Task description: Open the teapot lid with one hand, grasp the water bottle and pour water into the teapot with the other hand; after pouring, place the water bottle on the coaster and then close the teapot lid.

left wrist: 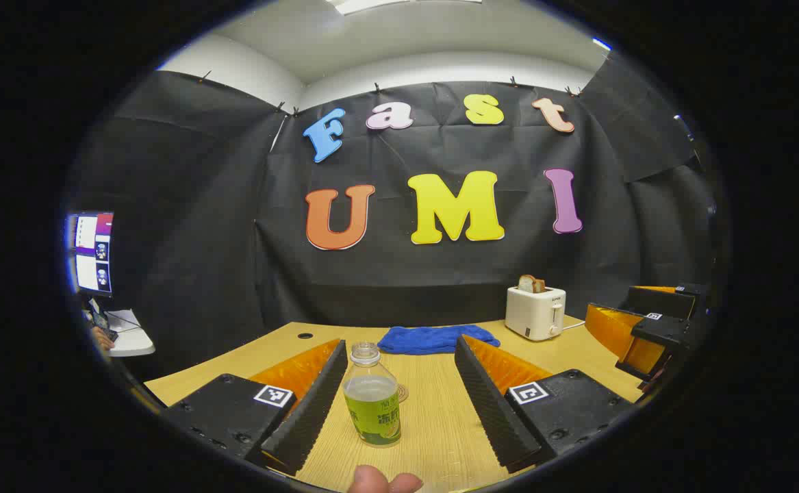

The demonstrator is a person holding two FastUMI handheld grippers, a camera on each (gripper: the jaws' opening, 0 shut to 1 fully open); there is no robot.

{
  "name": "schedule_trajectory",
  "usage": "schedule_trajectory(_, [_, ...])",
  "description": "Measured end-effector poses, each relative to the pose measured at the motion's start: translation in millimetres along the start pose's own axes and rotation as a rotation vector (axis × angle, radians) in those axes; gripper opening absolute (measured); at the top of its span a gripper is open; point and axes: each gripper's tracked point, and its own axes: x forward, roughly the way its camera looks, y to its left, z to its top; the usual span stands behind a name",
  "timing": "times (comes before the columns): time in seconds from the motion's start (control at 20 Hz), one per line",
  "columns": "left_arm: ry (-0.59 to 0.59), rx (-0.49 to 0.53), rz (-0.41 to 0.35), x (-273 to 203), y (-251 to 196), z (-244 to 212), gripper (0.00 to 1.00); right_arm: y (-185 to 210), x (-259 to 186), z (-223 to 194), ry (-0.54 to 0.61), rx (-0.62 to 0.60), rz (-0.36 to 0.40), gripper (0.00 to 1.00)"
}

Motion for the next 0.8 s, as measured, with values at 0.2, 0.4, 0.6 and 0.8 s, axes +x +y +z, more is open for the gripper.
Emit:
schedule_trajectory(0.2, [0.010, 0.005, 0.004, 0, 1, -3, 0.99, 3, 2, -4, 0.009, 0.001, 0.012, 0.97])
schedule_trajectory(0.4, [0.010, 0.003, 0.005, 1, 3, -3, 0.99, 7, 3, -2, 0.004, 0.000, 0.014, 0.95])
schedule_trajectory(0.6, [0.018, -0.002, 0.012, 1, 7, -4, 0.99, 11, 3, 1, -0.009, -0.008, 0.019, 0.97])
schedule_trajectory(0.8, [0.020, 0.002, 0.010, 0, 6, -5, 0.99, 11, 3, -1, -0.007, -0.007, 0.025, 0.97])
